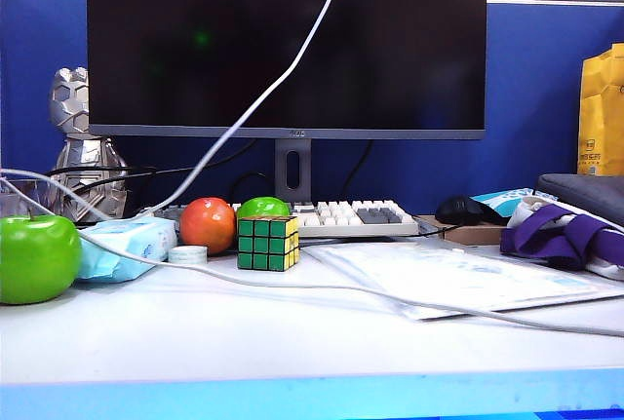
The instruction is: Pick up the Type-C charging cable and the charging base, insert one end of the Type-C charger into the corresponding slot on the base, and finally place the plugged-in charger back on the table.
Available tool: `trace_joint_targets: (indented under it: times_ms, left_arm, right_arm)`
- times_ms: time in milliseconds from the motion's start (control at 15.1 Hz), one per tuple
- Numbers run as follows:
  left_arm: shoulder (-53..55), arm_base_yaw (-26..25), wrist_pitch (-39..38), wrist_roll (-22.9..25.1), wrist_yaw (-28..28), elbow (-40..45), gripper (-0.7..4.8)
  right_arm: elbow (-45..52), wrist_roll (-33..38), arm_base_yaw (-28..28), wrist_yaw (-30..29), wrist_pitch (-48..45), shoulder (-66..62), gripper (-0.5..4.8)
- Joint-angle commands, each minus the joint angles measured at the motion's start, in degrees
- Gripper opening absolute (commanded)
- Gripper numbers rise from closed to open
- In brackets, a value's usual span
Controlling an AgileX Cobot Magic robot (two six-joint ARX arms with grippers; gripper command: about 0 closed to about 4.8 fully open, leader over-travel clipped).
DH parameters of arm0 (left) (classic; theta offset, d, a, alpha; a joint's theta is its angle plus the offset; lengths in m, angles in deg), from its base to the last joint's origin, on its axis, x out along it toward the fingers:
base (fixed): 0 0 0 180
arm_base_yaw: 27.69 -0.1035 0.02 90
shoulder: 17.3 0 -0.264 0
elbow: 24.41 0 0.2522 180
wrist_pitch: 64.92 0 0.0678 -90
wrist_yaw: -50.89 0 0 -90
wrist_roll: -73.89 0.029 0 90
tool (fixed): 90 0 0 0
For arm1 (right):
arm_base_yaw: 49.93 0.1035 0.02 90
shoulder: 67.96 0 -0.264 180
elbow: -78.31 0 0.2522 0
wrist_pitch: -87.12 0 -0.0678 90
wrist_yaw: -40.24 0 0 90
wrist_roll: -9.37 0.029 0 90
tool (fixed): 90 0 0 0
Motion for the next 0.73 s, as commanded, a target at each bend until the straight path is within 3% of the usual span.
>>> trace_joint_targets:
  times_ms: [66,132,198,330,396,462,727]
  left_arm:
    - [-0.1,0.1,-24.4,12.9,-4.0,-0.1,-0.07]
    - [0.0,0.0,-40.4,22.4,-0.2,-0.1,-0.07]
    - [0.1,0.0,-55.1,31.1,7.5,-0.1,-0.07]
    - [0.8,0.0,-71.0,40.5,21.5,-0.1,-0.07]
    - [2.4,0.0,-82.6,45.3,35.8,-0.1,-0.07]
    - [3.8,0.0,-86.6,46.8,41.4,-0.1,-0.07]
    - [9.6,0.1,-91.8,47.8,44.9,0.0,-0.07]
  right_arm:
    - [-0.3,0.3,0.0,-0.2,-1.2,0.4,-0.04]
    - [-0.3,0.3,0.0,-0.2,-1.2,0.5,-0.04]
    - [-0.3,0.3,0.0,-0.2,-1.2,0.7,-0.04]
    - [-0.3,0.3,0.0,-0.2,-1.2,1.0,-0.04]
    - [-0.3,0.3,0.0,-0.2,-1.2,1.1,-0.04]
    - [-0.3,0.3,0.0,-0.2,-1.2,1.2,-0.05]
    - [-0.3,0.2,0.0,-0.2,-1.3,1.2,-0.04]
